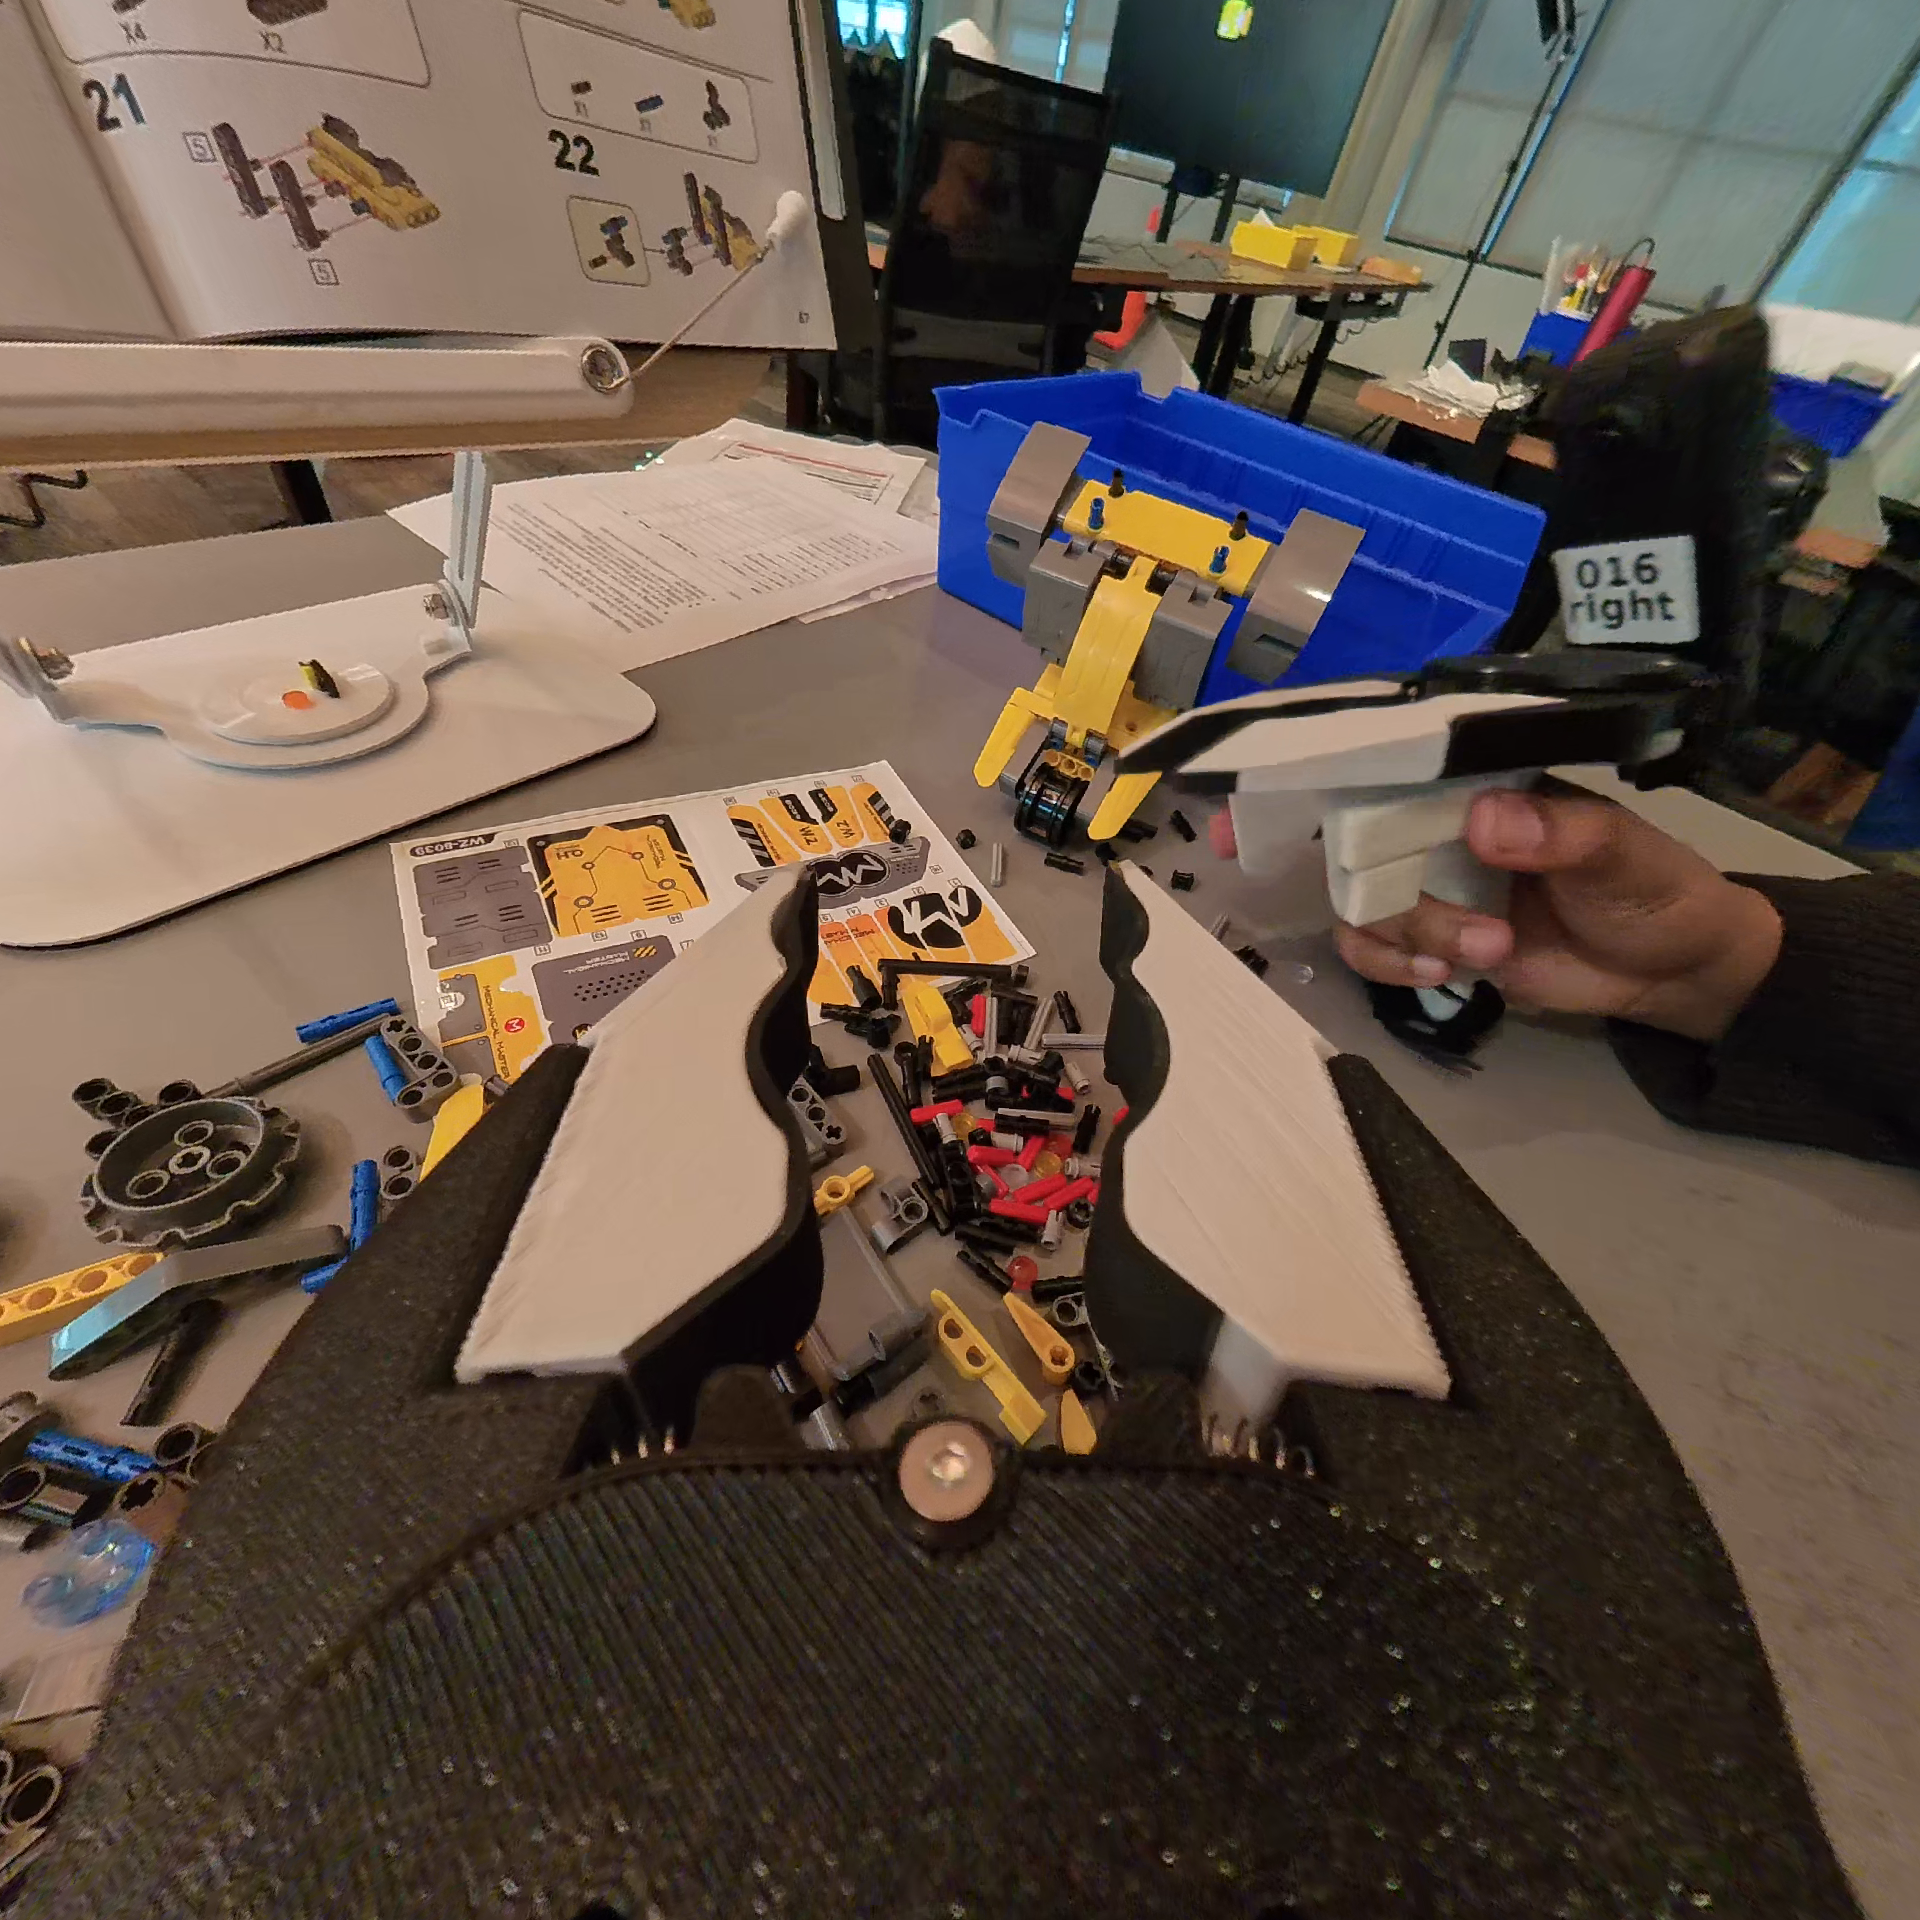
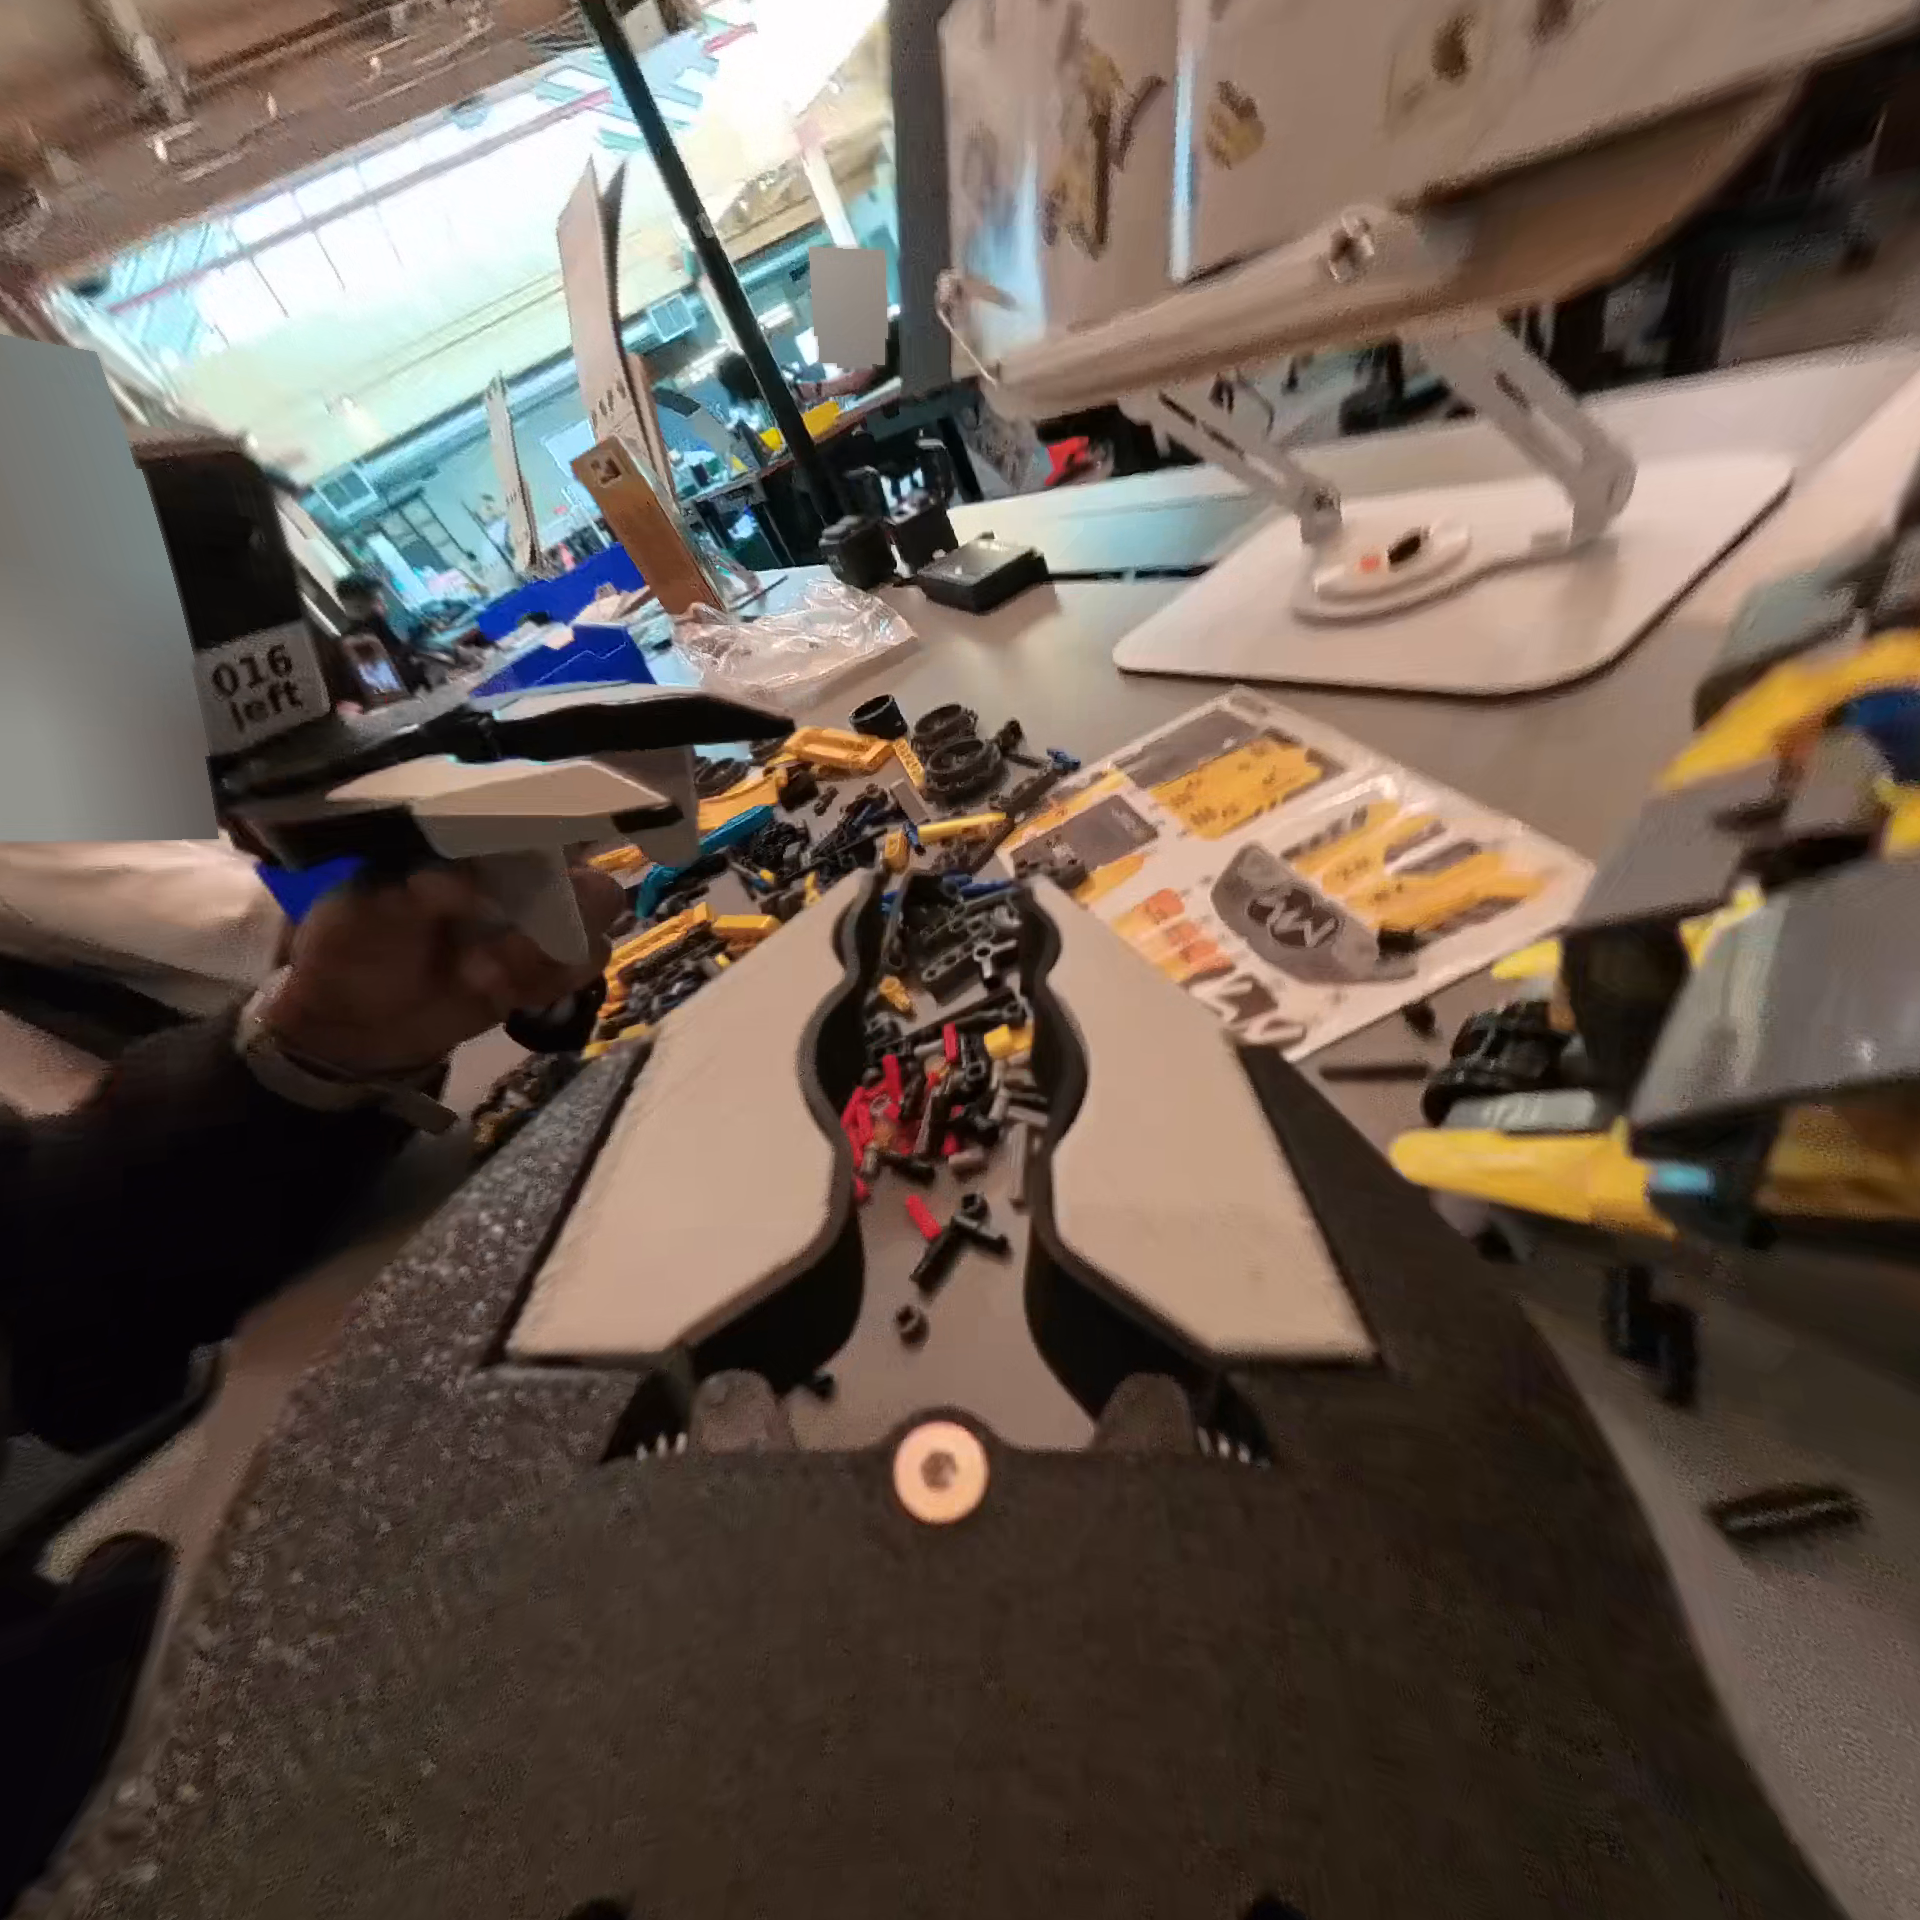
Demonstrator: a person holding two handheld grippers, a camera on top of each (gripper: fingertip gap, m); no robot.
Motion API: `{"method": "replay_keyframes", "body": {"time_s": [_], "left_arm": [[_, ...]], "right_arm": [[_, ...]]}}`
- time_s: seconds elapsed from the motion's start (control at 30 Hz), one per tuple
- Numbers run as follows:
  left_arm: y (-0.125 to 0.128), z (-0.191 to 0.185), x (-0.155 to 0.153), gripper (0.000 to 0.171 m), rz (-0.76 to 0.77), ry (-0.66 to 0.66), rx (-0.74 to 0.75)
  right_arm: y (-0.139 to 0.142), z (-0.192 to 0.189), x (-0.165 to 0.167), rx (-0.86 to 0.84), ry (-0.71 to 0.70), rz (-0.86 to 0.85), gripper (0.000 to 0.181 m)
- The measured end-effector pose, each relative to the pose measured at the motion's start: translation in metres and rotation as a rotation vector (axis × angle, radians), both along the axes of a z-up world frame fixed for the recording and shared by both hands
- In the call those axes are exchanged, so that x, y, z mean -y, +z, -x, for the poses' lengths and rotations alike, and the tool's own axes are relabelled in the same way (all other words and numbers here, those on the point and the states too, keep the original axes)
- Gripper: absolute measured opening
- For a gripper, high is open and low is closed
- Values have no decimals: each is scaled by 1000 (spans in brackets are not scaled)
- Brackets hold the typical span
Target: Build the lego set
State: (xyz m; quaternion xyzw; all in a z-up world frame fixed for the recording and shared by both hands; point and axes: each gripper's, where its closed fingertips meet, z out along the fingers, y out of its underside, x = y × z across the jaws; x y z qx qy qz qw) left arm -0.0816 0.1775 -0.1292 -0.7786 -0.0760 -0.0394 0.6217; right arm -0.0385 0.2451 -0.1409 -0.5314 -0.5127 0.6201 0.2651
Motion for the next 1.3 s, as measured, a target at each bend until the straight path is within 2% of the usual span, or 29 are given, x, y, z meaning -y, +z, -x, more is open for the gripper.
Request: {"method": "replay_keyframes", "body": {"time_s": [0.07,0.13,0.33,0.47,0.77,0.9,1.03,1.13,1.3], "left_arm": [[0,0,0,52,1,0,-6],[0,0,0,52,2,1,-12],[-4,14,3,46,36,66,-51],[1,26,8,39,24,105,-64],[8,55,21,35,19,204,-115],[13,74,31,26,2,275,-126],[28,71,33,6,-120,230,-51],[30,67,34,6,-139,198,14],[27,77,43,15,-138,243,13]], "right_arm": [[-5,0,-1,40,20,80,22],[-4,-1,1,30,39,88,25],[-2,-2,12,12,55,-9,33],[1,-2,9,-6,39,-22,37],[1,-4,10,-16,35,-140,42],[-3,-4,17,-11,52,-222,54],[-6,-6,31,-22,97,-308,61],[-7,-9,40,-37,122,-366,61],[-6,-11,42,-54,111,-405,58]]}}
